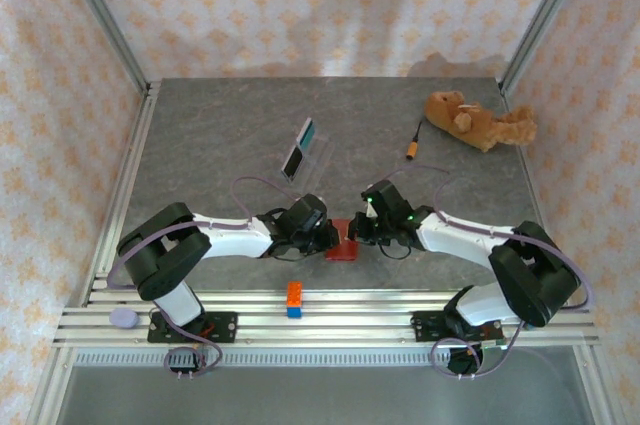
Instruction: Put the credit cards into the card holder
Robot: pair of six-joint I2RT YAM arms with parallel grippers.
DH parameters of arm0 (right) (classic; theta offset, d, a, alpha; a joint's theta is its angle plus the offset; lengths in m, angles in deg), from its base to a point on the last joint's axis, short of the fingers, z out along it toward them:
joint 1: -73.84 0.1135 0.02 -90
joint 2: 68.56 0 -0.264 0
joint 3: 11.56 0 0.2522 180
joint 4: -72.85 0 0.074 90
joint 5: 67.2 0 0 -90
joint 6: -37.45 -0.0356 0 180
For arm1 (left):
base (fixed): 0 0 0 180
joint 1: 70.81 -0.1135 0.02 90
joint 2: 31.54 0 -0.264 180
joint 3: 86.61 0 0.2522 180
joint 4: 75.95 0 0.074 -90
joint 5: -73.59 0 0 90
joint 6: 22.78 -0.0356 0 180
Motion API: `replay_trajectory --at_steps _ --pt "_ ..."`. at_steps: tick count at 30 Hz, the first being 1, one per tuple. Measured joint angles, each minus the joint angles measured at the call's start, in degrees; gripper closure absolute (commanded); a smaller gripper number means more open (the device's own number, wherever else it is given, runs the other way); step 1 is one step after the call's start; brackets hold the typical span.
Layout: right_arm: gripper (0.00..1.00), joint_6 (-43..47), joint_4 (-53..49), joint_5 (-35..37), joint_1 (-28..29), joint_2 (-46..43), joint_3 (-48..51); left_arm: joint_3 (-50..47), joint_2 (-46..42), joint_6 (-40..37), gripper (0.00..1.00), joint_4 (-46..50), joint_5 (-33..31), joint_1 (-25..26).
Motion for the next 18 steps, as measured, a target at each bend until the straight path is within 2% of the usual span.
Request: replay_trajectory --at_steps 18 --pt "1.00 0.0 0.8 -2.7 0.0 1.8 -1.0 -1.2 0.0 0.4 0.88 -2.2 0.2 -0.1"
